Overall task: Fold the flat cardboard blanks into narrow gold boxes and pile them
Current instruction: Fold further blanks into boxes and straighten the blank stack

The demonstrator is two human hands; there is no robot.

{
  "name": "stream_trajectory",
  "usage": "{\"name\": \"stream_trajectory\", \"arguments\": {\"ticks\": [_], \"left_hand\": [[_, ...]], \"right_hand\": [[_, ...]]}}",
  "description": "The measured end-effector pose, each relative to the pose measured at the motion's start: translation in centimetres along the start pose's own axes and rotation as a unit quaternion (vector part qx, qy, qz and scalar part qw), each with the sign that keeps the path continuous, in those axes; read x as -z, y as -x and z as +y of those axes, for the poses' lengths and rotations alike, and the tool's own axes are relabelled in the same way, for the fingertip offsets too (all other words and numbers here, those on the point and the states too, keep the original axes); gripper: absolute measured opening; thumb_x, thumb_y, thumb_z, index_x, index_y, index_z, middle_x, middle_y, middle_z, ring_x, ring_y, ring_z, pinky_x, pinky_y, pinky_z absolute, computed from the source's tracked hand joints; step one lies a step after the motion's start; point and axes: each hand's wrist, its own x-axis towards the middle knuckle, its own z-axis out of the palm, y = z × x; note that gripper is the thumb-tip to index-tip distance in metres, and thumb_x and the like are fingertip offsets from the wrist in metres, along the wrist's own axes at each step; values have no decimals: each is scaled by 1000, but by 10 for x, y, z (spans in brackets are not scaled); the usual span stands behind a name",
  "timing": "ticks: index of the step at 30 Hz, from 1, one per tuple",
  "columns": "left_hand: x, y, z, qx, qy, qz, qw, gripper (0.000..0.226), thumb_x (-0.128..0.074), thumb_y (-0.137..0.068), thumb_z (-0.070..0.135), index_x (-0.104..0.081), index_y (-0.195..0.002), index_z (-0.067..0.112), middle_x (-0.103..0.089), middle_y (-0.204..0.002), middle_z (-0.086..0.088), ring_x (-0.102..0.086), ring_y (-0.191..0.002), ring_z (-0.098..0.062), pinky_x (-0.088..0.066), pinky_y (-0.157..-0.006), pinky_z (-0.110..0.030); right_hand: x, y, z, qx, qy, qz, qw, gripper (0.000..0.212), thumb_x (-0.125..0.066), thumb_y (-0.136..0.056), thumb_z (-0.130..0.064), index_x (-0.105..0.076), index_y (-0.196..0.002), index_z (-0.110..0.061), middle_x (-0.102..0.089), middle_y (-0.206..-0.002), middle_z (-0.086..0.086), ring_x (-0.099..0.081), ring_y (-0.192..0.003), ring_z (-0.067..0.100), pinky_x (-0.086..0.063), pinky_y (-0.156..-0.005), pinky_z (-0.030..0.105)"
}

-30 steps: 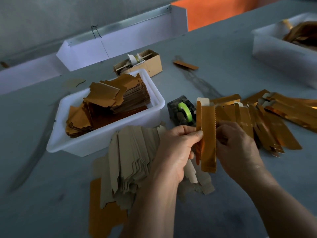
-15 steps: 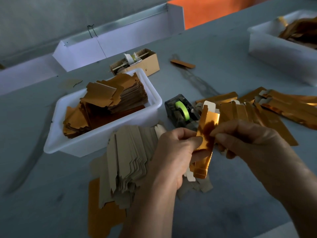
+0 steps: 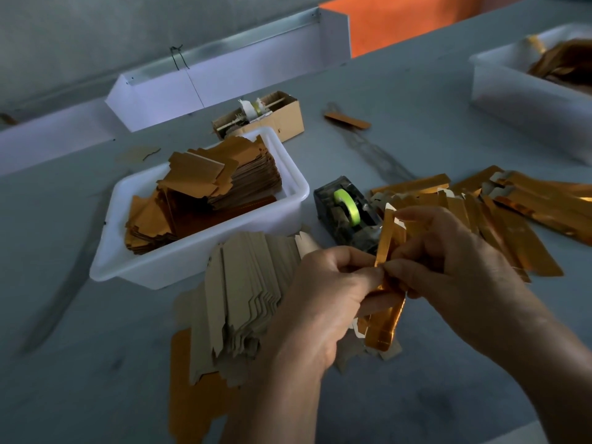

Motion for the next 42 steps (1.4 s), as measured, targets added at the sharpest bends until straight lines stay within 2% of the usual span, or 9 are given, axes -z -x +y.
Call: {"name": "stream_trajectory", "arguments": {"ticks": [13,17,20,26,31,34,37,39,42], "left_hand": [[-8,4,-10,-64,-57,59,995,18,-56,-95,14,-66,-81,9,-72,-76,-5,-73,-69,-16,-61,-68,-33],[-18,7,-13,-143,-117,123,975,20,-57,-94,15,-65,-75,12,-69,-70,-2,-71,-65,-12,-58,-58,-24],[-20,11,-13,-178,-181,141,957,18,-55,-95,22,-64,-81,16,-69,-73,3,-70,-65,-6,-56,-57,-20],[-7,15,1,-191,-194,135,953,15,-54,-96,24,-63,-85,20,-67,-73,4,-67,-62,-1,-52,-50,-15],[1,15,4,-129,-127,101,978,15,-55,-95,22,-66,-89,14,-71,-82,-4,-71,-63,-14,-61,-63,-34],[7,16,7,-91,-110,68,987,18,-53,-96,21,-67,-88,12,-72,-83,-5,-70,-61,-13,-59,-57,-28],[17,15,8,-136,-277,125,943,15,-53,-95,31,-66,-89,27,-71,-81,6,-66,-60,-5,-49,-47,-14],[29,13,12,-162,-396,237,872,10,-54,-93,36,-62,-90,31,-65,-80,11,-62,-64,-2,-48,-53,-14],[43,8,11,-130,-531,335,767,37,-54,-87,55,-60,-105,23,-50,-97,9,-47,-91,-5,-40,-72,-21]], "right_hand": [[-7,5,-12,-11,73,39,996,44,-68,-82,-22,-48,-121,-24,-60,-70,-14,-55,-63,-7,-45,-53,6],[-9,7,-17,-18,102,80,991,38,-67,-84,-24,-46,-115,-26,-54,-66,-17,-49,-61,-7,-37,-51,11],[-10,8,-21,-30,111,89,989,40,-69,-82,-26,-43,-113,-25,-54,-68,-15,-54,-64,1,-49,-57,24],[-2,2,-26,-26,201,101,974,58,-53,-56,-69,-36,-91,-27,-41,-60,-16,-38,-50,-1,-27,-42,19],[-6,-7,-17,-89,-141,-19,986,31,-63,-66,-44,-63,-92,-28,-69,-73,-10,-64,-68,1,-42,-53,9],[-15,-9,-9,-87,-232,-24,969,15,-65,-81,-21,-65,-92,-31,-71,-77,-14,-67,-73,0,-49,-64,15],[-16,-14,-1,-69,-184,30,980,23,-61,-86,-21,-57,-87,-44,-67,-74,-12,-62,-67,-11,-45,-45,7],[-7,-21,6,-62,-106,102,987,22,-58,-89,-24,-56,-96,-45,-59,-70,-11,-62,-58,-5,-41,-37,9],[9,-41,28,-60,115,163,978,18,-53,-94,-20,-63,-108,-24,-59,-76,-1,-60,-63,19,-45,-55,28]]}}
